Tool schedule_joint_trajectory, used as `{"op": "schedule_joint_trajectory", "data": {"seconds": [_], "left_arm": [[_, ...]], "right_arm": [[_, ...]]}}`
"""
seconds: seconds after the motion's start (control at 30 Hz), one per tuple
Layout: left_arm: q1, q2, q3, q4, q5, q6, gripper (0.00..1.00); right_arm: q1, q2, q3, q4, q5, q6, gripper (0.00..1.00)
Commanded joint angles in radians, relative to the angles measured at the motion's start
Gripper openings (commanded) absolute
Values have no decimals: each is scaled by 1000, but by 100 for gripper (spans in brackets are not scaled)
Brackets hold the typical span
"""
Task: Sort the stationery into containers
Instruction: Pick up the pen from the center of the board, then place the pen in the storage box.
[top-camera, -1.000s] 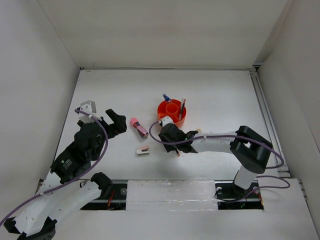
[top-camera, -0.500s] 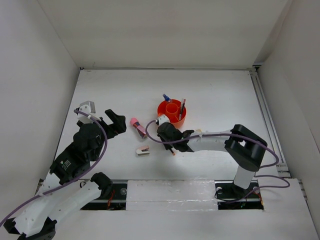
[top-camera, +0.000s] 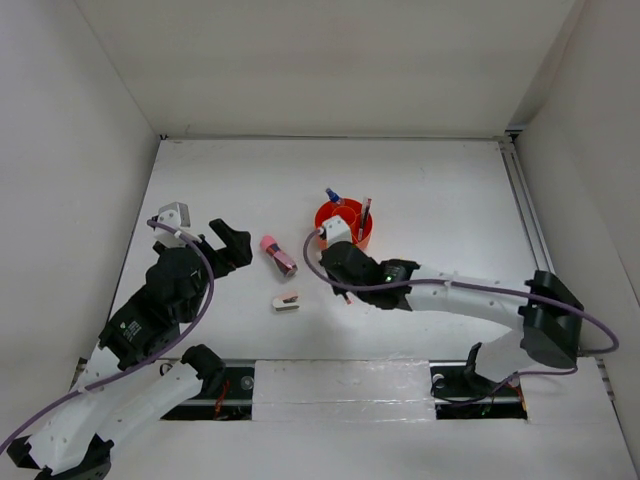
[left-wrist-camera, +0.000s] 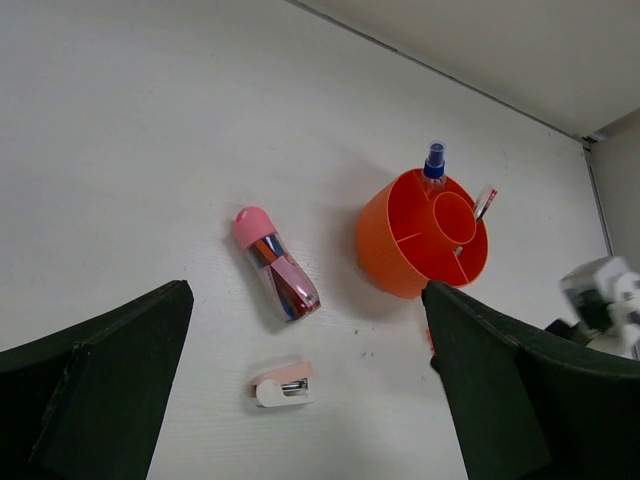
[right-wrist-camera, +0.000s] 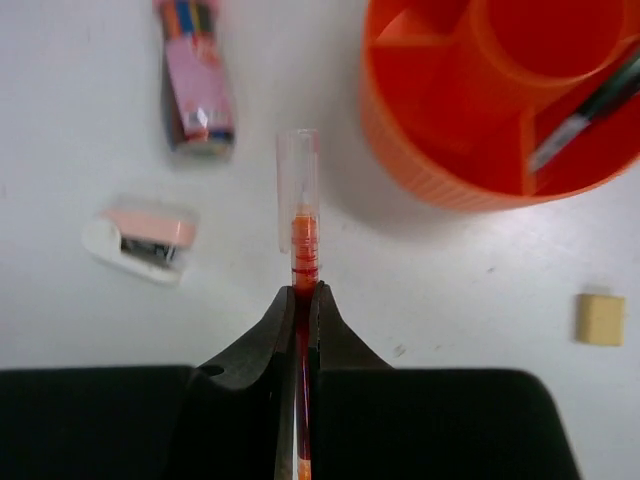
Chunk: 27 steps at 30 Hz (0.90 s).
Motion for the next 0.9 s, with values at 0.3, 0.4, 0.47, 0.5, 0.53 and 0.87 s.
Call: {"op": "schedule_joint_trajectory", "data": {"seconds": [0.3, 0.4, 0.47, 0.5, 0.53, 0.87], "left_arm": [[0, -13, -1, 20, -6, -3, 99], [0, -23, -1, 20, -6, -3, 99], [0, -23, -1, 20, -6, -3, 99], [0, -23, -1, 29, -6, -3, 99], [0, -23, -10, 29, -6, -3, 99], [0, -23, -10, 29, -6, 7, 99]], "right_arm": [[-438, -341, -261, 848, -185, -112, 0], [-526, -306, -253, 945, -302, -113, 0], [-579, -257, -277, 1040, -405, -126, 0], [-592, -240, -286, 1093, -437, -126, 0], [-623, -221, -295, 1190, -495, -117, 0], [-711, -5, -426, 1717, -634, -2, 0]]}}
